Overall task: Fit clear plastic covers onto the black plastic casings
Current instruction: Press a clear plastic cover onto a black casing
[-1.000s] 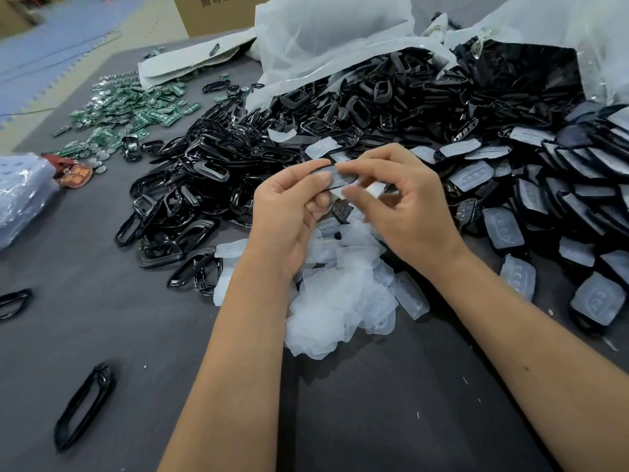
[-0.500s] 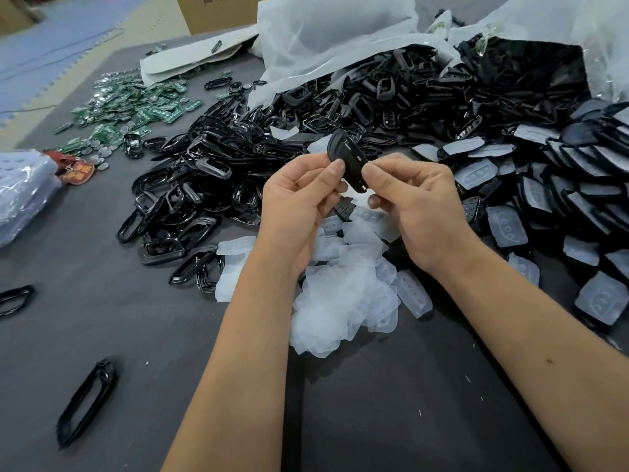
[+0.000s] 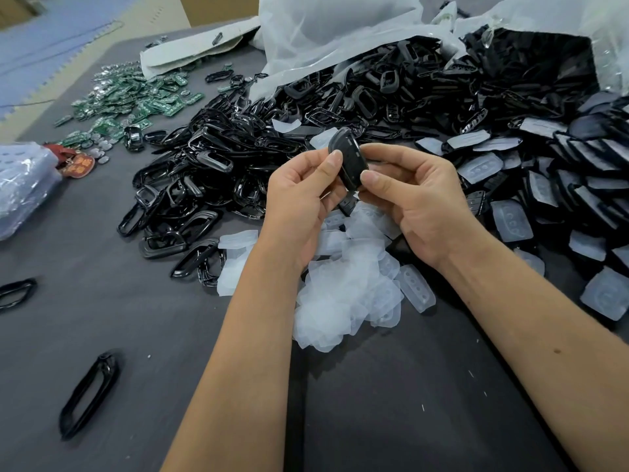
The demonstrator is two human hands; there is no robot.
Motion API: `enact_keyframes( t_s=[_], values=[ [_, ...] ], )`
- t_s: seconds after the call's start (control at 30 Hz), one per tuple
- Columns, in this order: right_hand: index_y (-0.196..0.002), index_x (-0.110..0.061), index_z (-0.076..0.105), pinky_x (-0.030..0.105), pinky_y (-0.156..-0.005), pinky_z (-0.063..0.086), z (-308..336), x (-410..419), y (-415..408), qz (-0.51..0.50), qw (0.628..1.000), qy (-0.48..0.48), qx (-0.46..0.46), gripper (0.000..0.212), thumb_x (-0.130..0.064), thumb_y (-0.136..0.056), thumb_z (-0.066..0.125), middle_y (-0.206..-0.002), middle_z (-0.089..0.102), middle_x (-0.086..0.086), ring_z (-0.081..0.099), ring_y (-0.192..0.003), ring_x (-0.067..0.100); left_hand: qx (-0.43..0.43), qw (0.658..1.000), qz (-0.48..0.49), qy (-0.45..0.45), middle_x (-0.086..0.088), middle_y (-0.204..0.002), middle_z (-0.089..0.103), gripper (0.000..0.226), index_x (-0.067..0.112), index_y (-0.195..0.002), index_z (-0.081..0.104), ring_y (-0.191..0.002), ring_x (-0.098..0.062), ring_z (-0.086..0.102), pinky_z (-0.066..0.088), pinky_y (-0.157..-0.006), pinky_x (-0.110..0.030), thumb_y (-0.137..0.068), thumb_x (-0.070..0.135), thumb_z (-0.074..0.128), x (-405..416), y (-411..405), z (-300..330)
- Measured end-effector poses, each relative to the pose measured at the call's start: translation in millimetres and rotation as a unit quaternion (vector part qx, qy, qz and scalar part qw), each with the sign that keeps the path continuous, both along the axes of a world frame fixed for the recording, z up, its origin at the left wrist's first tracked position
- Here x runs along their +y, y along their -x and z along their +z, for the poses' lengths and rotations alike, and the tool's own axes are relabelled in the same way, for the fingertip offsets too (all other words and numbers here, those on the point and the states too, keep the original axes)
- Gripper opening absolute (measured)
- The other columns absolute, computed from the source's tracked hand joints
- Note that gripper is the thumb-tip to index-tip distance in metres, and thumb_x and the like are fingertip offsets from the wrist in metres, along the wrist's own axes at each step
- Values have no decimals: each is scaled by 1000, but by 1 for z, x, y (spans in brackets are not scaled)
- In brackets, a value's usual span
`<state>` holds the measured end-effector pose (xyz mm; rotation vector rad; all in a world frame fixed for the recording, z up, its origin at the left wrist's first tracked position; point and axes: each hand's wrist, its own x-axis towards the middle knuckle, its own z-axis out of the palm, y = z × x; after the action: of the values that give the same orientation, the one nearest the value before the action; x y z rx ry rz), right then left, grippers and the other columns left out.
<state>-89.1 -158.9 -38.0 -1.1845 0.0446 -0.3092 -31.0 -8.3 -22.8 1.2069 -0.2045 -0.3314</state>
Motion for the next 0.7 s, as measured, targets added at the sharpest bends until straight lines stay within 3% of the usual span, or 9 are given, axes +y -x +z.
enact_keyframes(
  t_s=[0.17, 0.27, 0.43, 0.57, 0.7],
  values=[
    [-103, -13, 78, 36, -74, 59, -2, 1, -2, -20, 999, 31, 16, 23, -4, -82, 81, -93, 80, 13, 77, -81, 22, 6, 1000, 22, 1, -8, -90, 72, 9, 2, -105, 69, -76, -12, 63, 52, -64, -18, -101, 8, 63, 0, 0, 2],
    [-99, -15, 79, 34, -72, 60, -2, 1, -2, -18, 999, 35, 30, 20, -5, -82, 82, -91, 80, 10, 77, -77, 21, 1, 1000, 24, 0, -7, -88, 72, 7, 4, -102, 69, -74, -12, 62, 51, -61, -17, -100, 8, 64, -1, 0, 2],
    [-104, -15, 79, 49, -84, 50, -2, -2, -3, 3, 997, 58, 45, 20, -3, -88, 76, -94, 80, 12, 76, -81, 21, -10, 999, 28, -14, -4, -84, 72, 6, 7, -97, 70, -72, -11, 60, 51, -62, -17, -100, 9, 65, -2, 1, 1],
    [-106, -12, 77, 28, -77, 60, -1, -3, 0, 22, 999, 42, 22, 22, 2, -89, 72, -97, 80, 10, 76, -83, 17, -13, 999, 27, -36, -7, -83, 69, 9, 4, -98, 70, -69, -11, 58, 51, -61, -18, -100, 11, 65, -4, 1, 0],
    [-105, -11, 77, 29, -77, 61, -2, -3, 2, 19, 999, 38, 1, 23, 4, -88, 73, -94, 80, 10, 76, -84, 19, -7, 999, 15, -42, -8, -81, 68, 14, 0, -100, 70, -65, -10, 56, 50, -59, -19, -102, 12, 63, -5, 2, 0]
  ],
)
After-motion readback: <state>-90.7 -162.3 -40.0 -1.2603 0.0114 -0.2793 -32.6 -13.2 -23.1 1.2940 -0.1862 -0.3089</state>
